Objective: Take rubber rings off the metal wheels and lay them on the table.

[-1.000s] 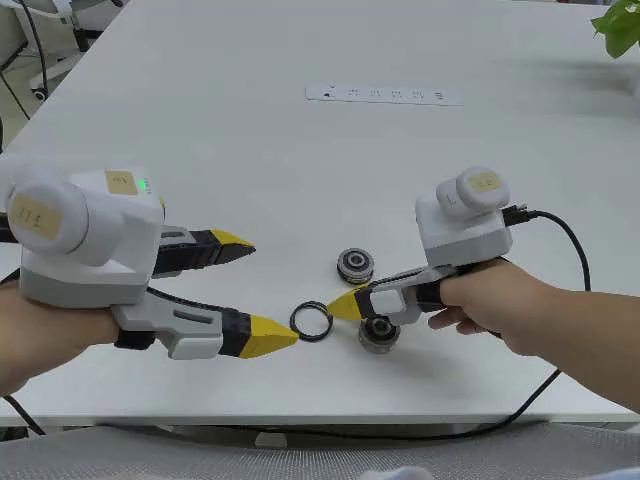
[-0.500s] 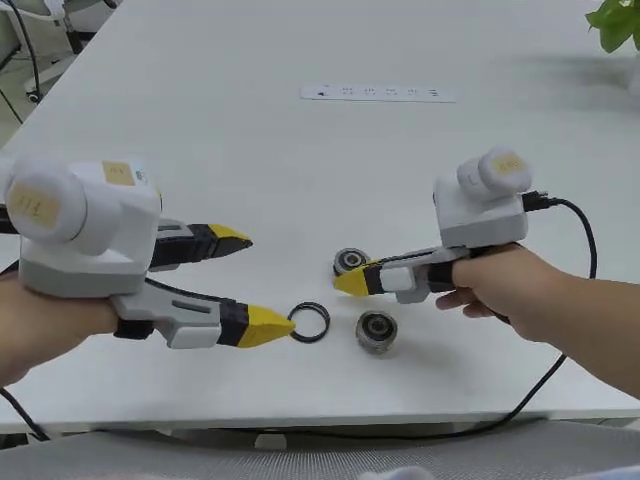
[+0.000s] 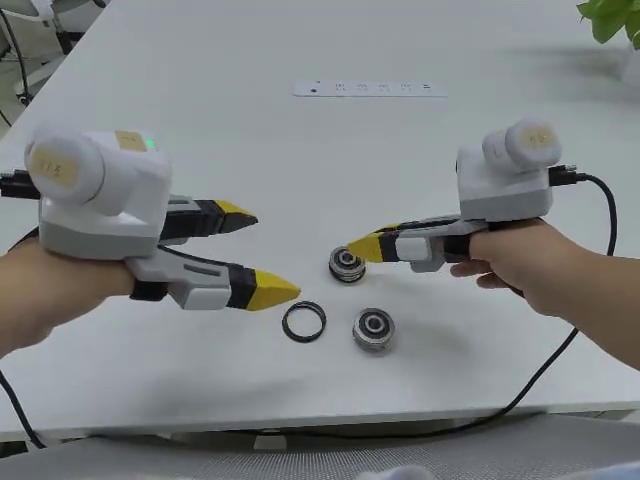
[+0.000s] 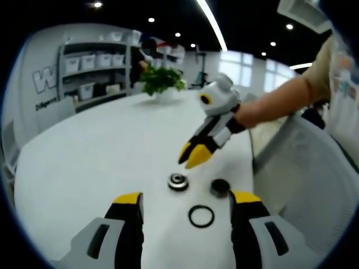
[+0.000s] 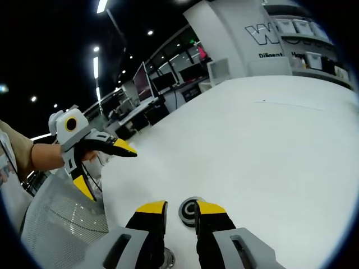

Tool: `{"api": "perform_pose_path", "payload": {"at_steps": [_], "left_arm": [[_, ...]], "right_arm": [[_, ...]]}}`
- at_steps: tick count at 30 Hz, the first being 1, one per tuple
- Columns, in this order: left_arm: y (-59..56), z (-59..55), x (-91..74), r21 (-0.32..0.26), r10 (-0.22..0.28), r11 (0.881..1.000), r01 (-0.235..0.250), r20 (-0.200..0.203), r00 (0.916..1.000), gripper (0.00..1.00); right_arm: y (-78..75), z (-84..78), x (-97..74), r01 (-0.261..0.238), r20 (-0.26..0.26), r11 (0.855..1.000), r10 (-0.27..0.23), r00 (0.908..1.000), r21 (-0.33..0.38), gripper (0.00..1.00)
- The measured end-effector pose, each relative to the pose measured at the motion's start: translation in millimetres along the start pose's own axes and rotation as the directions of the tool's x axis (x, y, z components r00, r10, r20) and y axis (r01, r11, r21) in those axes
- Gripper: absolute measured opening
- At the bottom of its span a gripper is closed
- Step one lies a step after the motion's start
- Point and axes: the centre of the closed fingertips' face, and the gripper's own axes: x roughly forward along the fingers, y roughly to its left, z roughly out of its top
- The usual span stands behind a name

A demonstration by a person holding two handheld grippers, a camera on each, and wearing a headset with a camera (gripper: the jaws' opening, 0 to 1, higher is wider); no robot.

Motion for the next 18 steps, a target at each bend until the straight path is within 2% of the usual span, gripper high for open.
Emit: {"api": "perform_pose_path", "payload": {"at_steps": [8, 18], "left_arm": [[12.3, 0.8, 13.7, -0.017, 0.003, 1.0, -0.003, -0.008, 1.0, 0.61], [14.9, -3.7, 28.9, -0.02, -0.019, 1.0, 0.018, -0.039, 0.9991, 0.58]], "right_arm": [[-9.2, 2.1, -4.7, 0.031, 0.008, 0.998, -0.03, 0.9995, -0.049, 0.2], [-22.1, -4.5, -8.9, 0.056, -0.001, 0.992, -0.056, 0.9984, -0.114, 0.21]]}}
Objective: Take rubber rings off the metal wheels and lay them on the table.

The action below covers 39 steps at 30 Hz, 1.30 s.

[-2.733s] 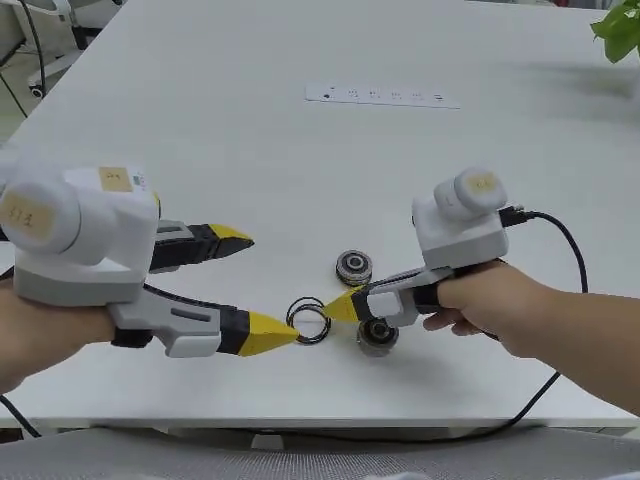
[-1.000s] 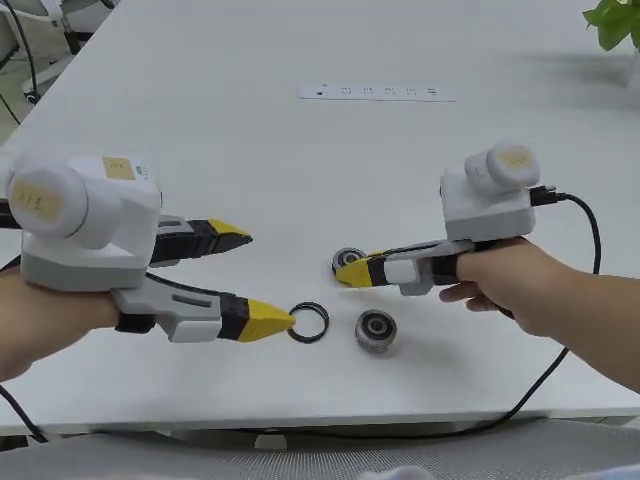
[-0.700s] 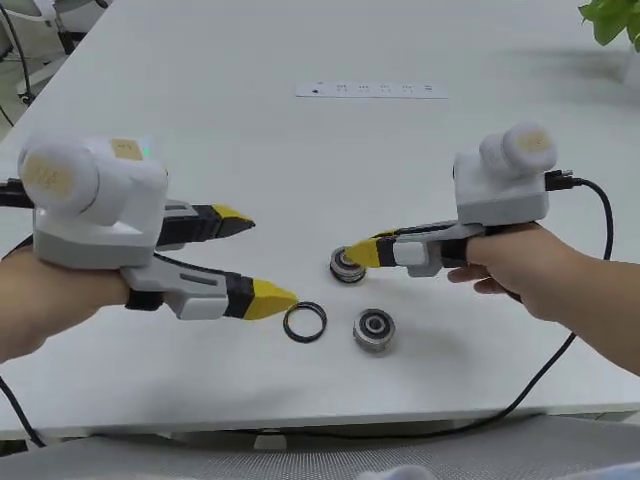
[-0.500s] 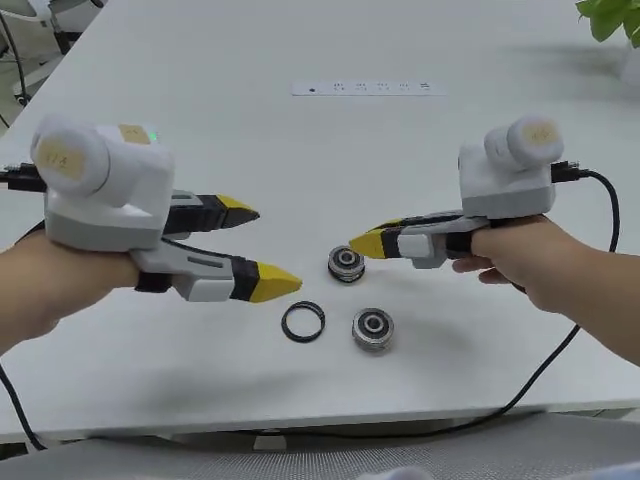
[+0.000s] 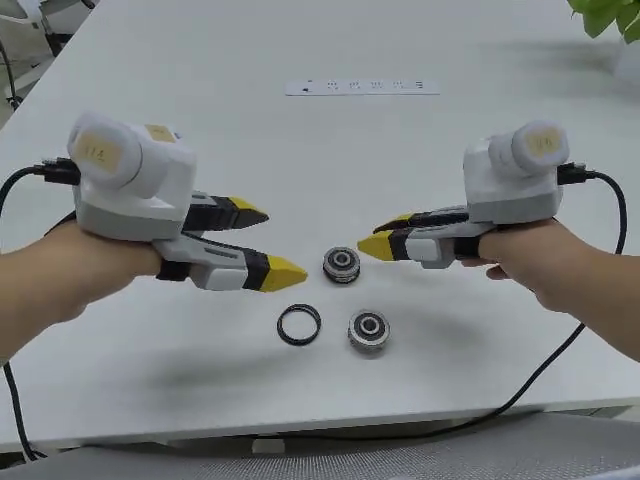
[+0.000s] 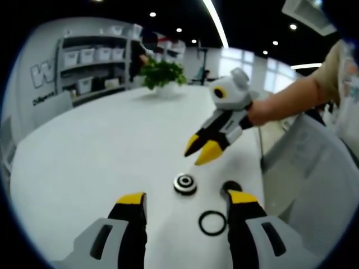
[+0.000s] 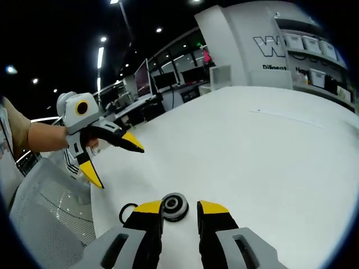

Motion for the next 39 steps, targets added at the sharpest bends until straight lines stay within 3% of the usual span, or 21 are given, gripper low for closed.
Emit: {"api": "perform_pose_path", "payload": {"at_steps": [18, 32, 39], "left_arm": [[-0.2, -0.4, 31.9, -0.002, -0.028, 1.0, 0.028, -0.034, 0.999, 0.52], [-1.8, -10.0, 54.3, 0.015, -0.037, 0.999, 0.038, -0.085, 0.9957, 0.44], [-7.6, -9.6, 63.1, 0.024, -0.055, 0.998, 0.057, -0.094, 0.9941, 0.4]], "right_arm": [[3.4, -16.0, 3.8, -0.015, -0.049, 0.996, 0.011, 0.9988, -0.089, 0.21], [2.8, -23.8, 4.3, -0.013, -0.062, 0.996, 0.008, 0.998, -0.092, 0.21], [2.5, -26.5, 4.9, -0.014, -0.067, 0.996, 0.008, 0.9977, -0.092, 0.21]]}}
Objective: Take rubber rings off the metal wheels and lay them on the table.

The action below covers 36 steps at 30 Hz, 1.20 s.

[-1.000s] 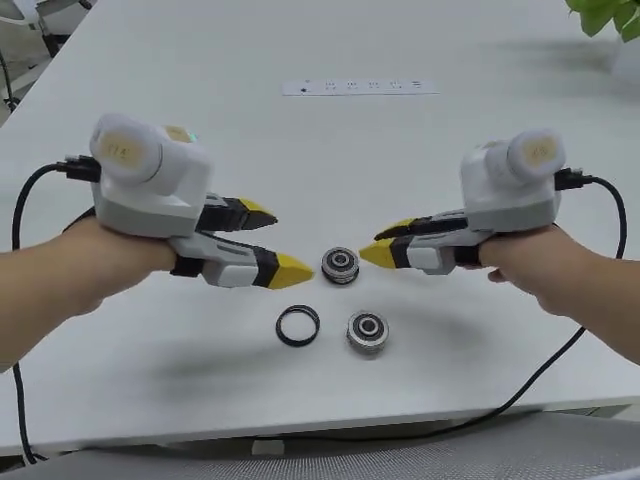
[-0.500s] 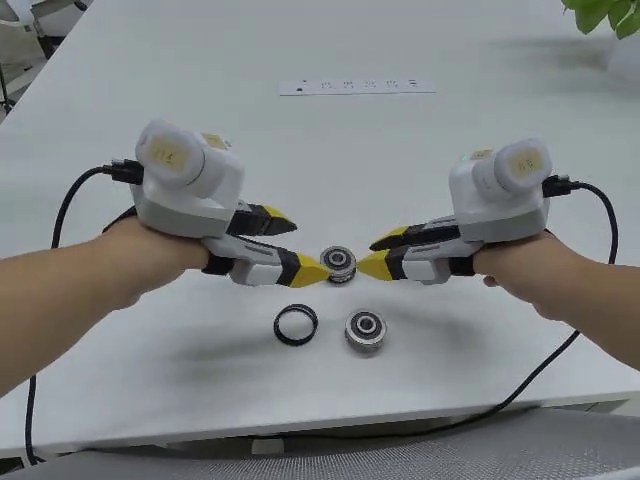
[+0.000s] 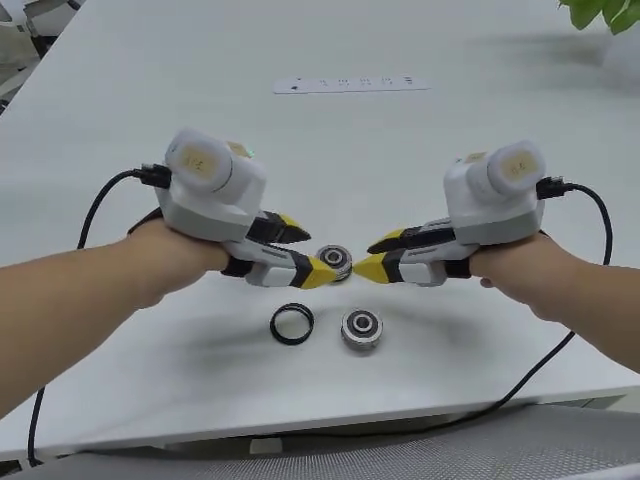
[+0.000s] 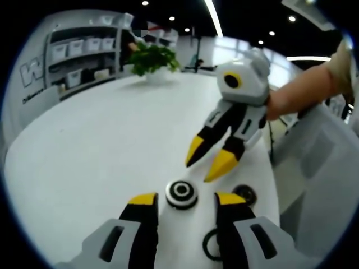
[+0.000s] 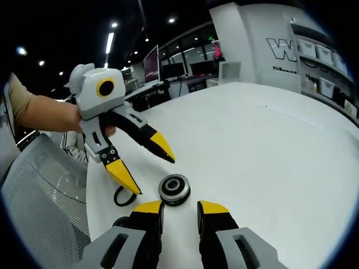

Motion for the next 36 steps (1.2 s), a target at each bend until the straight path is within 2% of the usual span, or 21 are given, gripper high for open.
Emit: {"api": "perform_pose_path", "payload": {"at_steps": [11, 15, 23, 27, 36], "left_arm": [[2.3, -1.6, 10.5, 0.03, 0.001, 1.0, -0.001, -0.018, 0.9998, 0.33], [1.2, -3.1, 12.7, 0.034, -0.004, 0.999, 0.005, -0.025, 0.9997, 0.27], [4.0, -0.9, 16.1, 0.061, 0.013, 0.998, -0.011, -0.024, 0.9996, 0.2], [6.0, -1.6, 17.1, 0.121, 0.035, 0.992, -0.031, -0.031, 0.9989, 0.16], [8.3, -2.8, 19.1, 0.105, 0.04, 0.994, -0.037, -0.021, 0.999, 0.14]], "right_arm": [[-1.3, -1.5, 1.0, 0.0, -0.002, 1.0, 0.0, 1.0, 0.003, 0.21], [-1.4, -2.4, 1.1, 0.001, -0.005, 1.0, -0.001, 1.0, 0.001, 0.21], [-1.5, -3.4, 2.2, -0.001, -0.009, 1.0, 0.001, 1.0, -0.002, 0.21], [-1.0, -3.5, 3.0, -0.003, -0.011, 1.0, 0.003, 0.9999, -0.006, 0.21], [1.3, -4.5, 7.8, -0.014, -0.02, 1.0, 0.014, 0.9997, -0.018, 0.2]]}}
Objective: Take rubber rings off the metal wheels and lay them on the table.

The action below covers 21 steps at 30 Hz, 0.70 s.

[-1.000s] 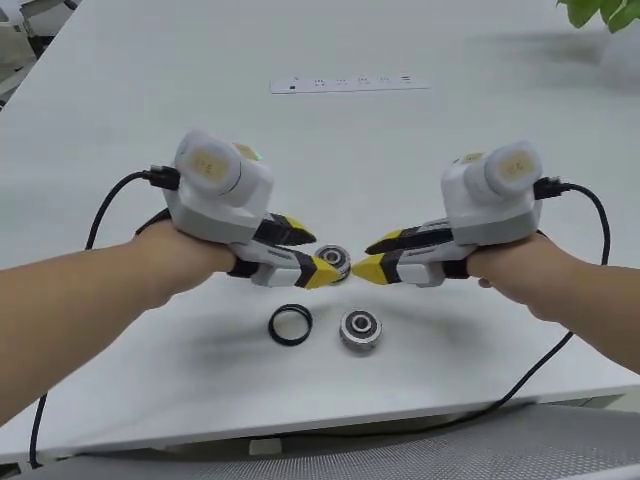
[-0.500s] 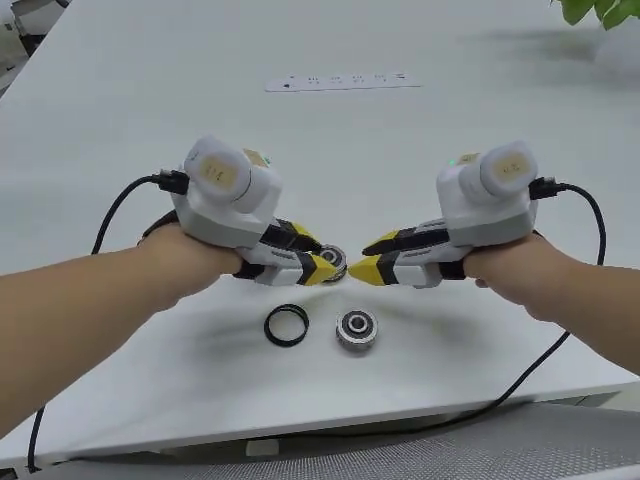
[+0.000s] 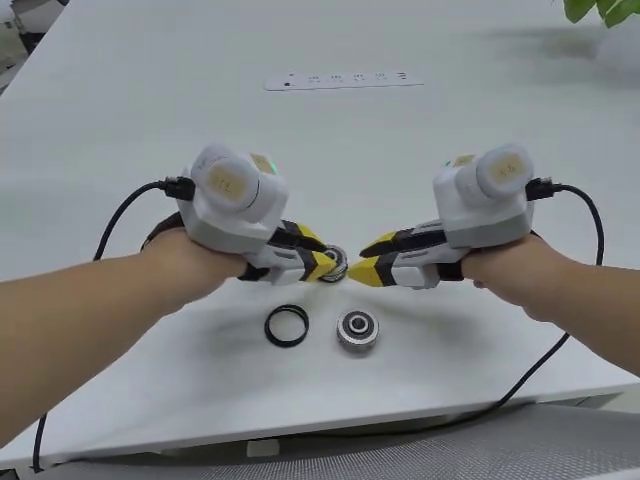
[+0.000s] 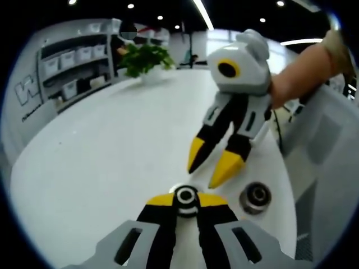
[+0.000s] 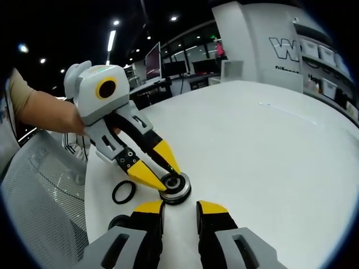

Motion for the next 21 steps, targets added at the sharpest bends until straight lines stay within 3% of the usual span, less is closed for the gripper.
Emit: {"api": "perform_pose_path", "payload": {"at_steps": [9, 21], "left_arm": [[1.9, 0.4, 1.1, -0.017, 0.008, 1.0, -0.008, 0.016, 0.9998, 0.14], [0.5, 1.9, 1.3, -0.021, 0.012, 1.0, -0.012, 0.019, 0.9997, 0.14]], "right_arm": [[3.8, -4.9, 9.3, -0.017, -0.031, 0.999, 0.016, 0.9994, -0.039, 0.18], [0.5, -4.3, 12.0, -0.016, -0.029, 0.998, 0.014, 0.9995, -0.06, 0.11]]}}
